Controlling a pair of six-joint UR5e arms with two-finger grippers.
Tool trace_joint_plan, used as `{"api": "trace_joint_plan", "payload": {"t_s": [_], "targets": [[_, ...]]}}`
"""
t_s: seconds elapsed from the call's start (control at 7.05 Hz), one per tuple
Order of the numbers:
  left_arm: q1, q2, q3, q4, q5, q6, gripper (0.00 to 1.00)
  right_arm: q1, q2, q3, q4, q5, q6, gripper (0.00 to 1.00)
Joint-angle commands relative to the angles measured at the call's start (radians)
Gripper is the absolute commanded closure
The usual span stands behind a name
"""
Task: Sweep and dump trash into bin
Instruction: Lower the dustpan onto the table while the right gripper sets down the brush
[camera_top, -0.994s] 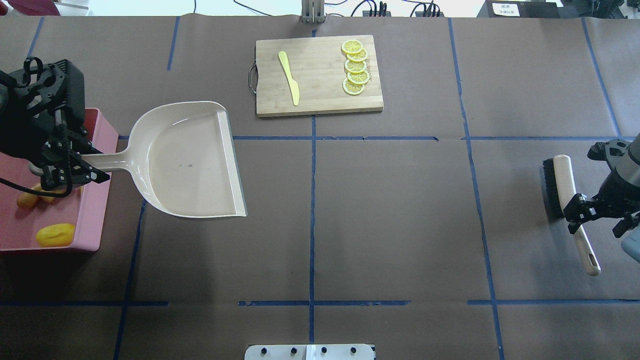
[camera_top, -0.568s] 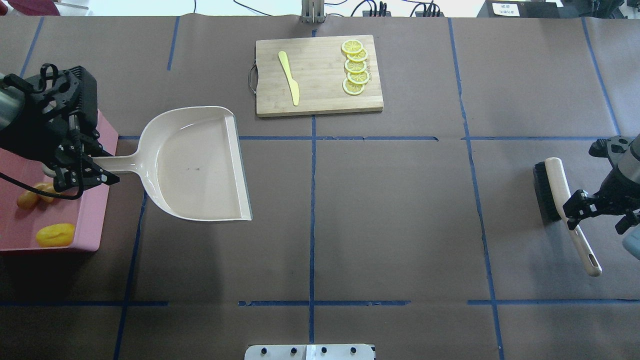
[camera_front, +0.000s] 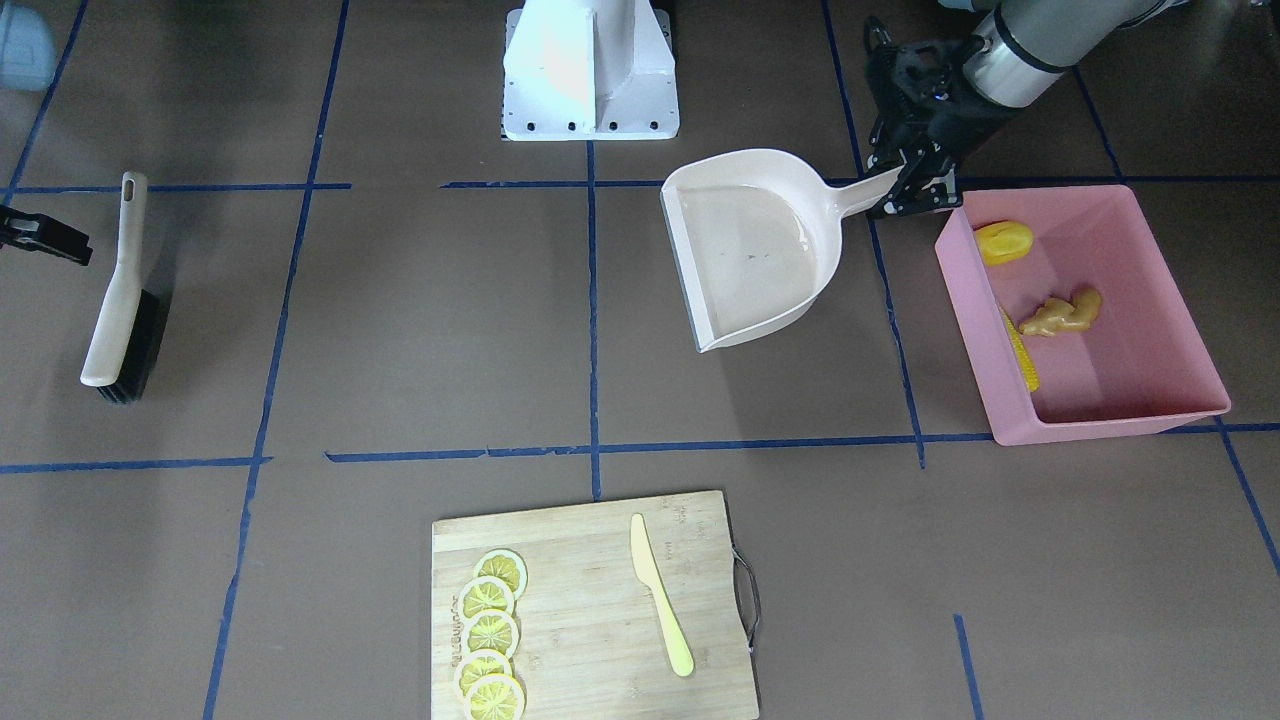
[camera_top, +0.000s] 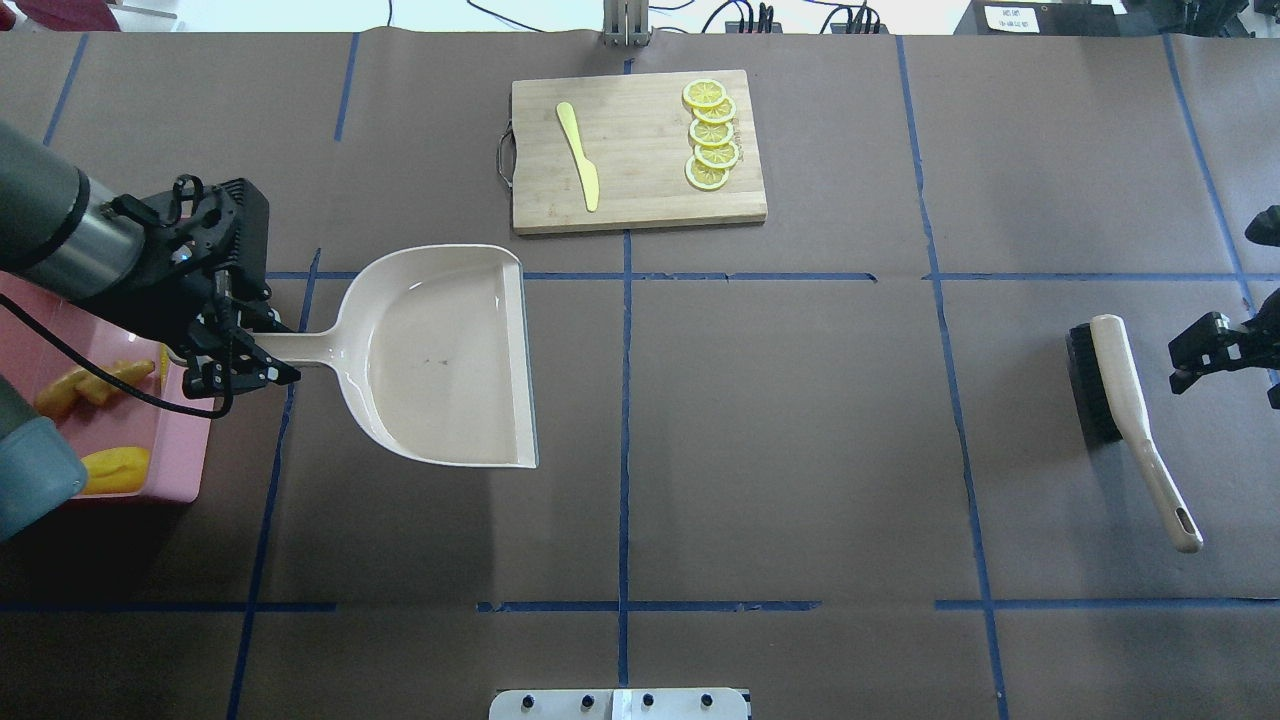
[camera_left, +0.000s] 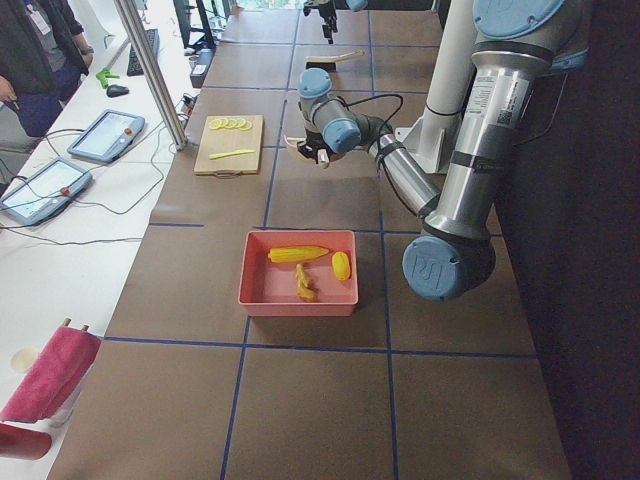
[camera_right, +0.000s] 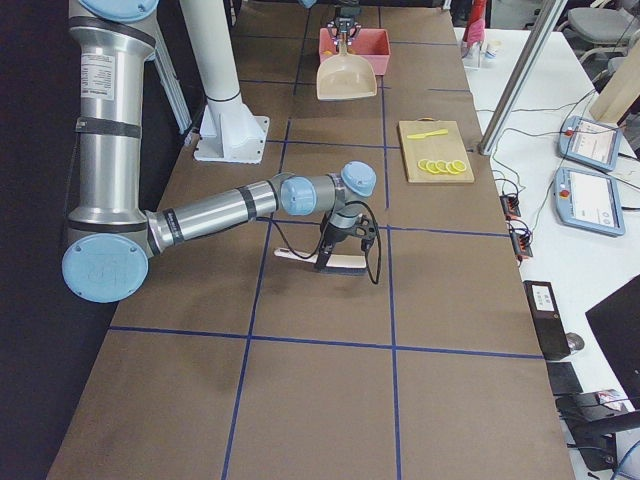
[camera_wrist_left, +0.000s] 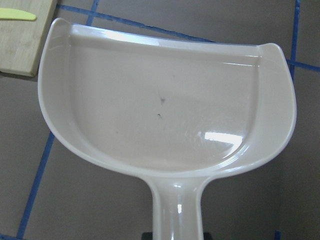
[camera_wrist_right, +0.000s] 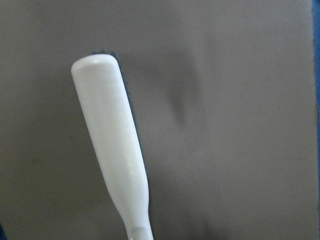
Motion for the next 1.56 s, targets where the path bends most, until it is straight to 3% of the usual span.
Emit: {"api": "trace_joint_plan", "payload": {"t_s": [0.0, 0.28, 0.71, 0.85, 1.14, 1.28, 1.42], "targets": [[0.079, -0.027, 0.086, -0.069, 0.075, 0.0, 0.95, 0.095, -0.015, 0.002, 0.131, -0.001, -0.01, 0.0], [0.111, -0.041, 0.129, -0.103, 0.09, 0.0, 0.95, 0.142, -0.016, 0.004, 0.18, 0.002, -0.019, 0.0], [0.121, -0.053, 0.327, -0.409, 0.091, -0.006, 0.94, 0.167, -0.021, 0.008, 0.206, 0.008, -0.021, 0.0], [0.121, -0.053, 0.327, -0.418, 0.094, -0.006, 0.9, 0.167, -0.021, 0.015, 0.206, 0.008, -0.019, 0.0], [0.136, -0.068, 0.324, -0.427, 0.168, 0.0, 0.07, 0.167, -0.021, 0.015, 0.205, 0.008, -0.018, 0.0], [0.153, -0.07, 0.329, -0.453, 0.169, -0.001, 0.0, 0.167, -0.023, 0.013, 0.205, 0.008, -0.018, 0.0], [0.153, -0.071, 0.327, -0.453, 0.171, -0.003, 0.0, 0.167, -0.023, 0.01, 0.205, 0.007, -0.018, 0.0]]}}
